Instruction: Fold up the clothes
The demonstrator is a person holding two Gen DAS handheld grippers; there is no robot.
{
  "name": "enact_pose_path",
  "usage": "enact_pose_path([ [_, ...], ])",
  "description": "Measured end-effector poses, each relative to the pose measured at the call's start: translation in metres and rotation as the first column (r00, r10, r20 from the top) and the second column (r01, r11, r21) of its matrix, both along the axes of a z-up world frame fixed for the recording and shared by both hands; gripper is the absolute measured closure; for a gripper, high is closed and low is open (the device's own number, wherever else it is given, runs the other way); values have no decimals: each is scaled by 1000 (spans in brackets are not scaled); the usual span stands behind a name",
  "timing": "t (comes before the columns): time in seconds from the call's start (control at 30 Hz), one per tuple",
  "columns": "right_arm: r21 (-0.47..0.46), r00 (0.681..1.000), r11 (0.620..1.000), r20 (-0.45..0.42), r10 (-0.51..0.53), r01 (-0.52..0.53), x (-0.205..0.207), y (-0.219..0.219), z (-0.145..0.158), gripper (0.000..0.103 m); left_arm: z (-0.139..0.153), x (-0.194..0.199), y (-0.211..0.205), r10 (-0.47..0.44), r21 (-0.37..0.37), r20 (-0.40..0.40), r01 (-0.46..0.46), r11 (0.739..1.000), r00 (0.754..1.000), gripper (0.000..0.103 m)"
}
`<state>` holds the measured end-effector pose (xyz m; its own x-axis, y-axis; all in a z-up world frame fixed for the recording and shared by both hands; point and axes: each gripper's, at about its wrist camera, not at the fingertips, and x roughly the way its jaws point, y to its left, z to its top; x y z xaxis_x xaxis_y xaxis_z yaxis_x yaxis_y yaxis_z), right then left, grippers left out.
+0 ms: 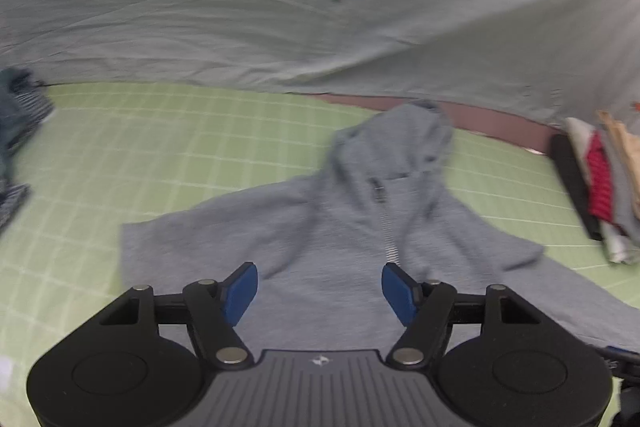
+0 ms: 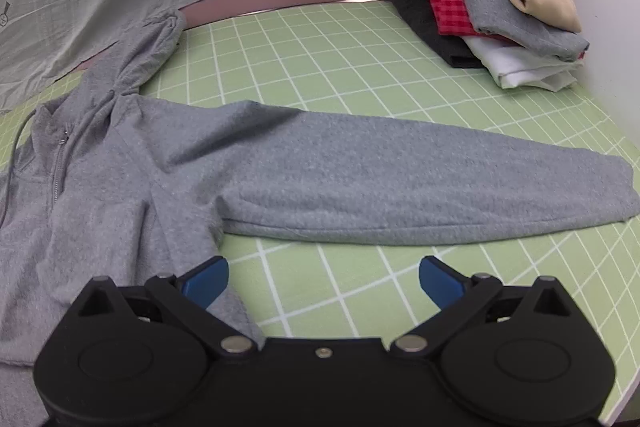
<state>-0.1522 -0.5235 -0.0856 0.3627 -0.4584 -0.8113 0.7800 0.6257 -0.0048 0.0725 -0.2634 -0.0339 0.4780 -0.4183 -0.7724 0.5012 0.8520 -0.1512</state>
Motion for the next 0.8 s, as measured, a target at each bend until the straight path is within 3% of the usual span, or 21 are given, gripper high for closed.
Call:
enact_pose_path([
  [0.1,-22,997,997,34,71,-70,17,8,7,1,-19,10,30,110,94,-49,-105,990,993,33],
  [0.27,-58,966,965,36,256,-254,55,36,14,1,-40,9,68,174,192,-78,-157,969,982,33],
  [0.4,-67,923,921,-7,385,-385,78,65,7,1,-50,3,80,181,217,-101,-156,964,978,31],
  [0.6,-23,871,871,-55,488,-490,88,90,-8,1,-52,-2,77,139,255,-76,-116,960,987,28],
  [0.7,-27,857,859,-95,507,-511,92,97,-16,2,-52,-4,74,119,267,-69,-97,959,990,27],
  [0.8,-55,869,872,-135,475,-486,94,94,-20,10,-51,-3,75,119,261,-70,-97,960,990,27],
])
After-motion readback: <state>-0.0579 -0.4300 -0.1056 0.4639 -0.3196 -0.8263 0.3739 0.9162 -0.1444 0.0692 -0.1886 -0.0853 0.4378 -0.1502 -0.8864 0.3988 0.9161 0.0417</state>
